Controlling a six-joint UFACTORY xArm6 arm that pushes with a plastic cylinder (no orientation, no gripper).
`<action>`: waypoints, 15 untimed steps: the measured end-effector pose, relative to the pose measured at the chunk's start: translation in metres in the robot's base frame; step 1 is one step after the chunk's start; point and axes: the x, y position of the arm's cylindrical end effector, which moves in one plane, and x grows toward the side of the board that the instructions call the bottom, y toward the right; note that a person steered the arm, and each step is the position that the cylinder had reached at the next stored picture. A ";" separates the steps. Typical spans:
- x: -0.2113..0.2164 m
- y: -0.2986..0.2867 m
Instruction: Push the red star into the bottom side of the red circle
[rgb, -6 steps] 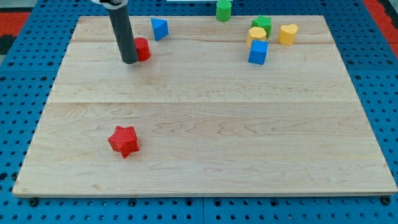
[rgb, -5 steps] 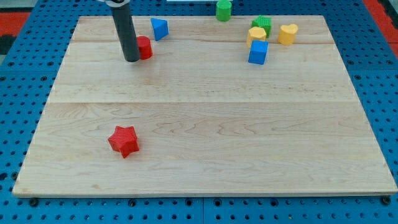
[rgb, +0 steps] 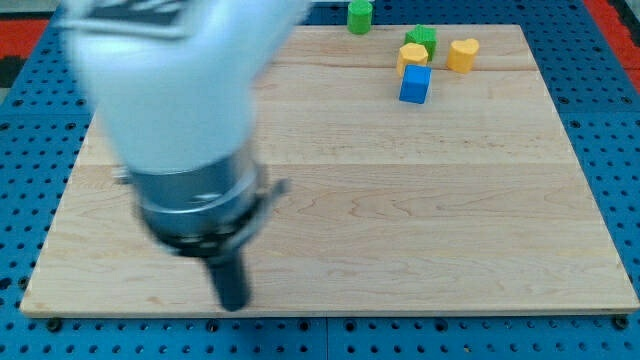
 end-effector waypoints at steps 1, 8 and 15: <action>-0.064 -0.038; -0.236 0.039; -0.268 0.020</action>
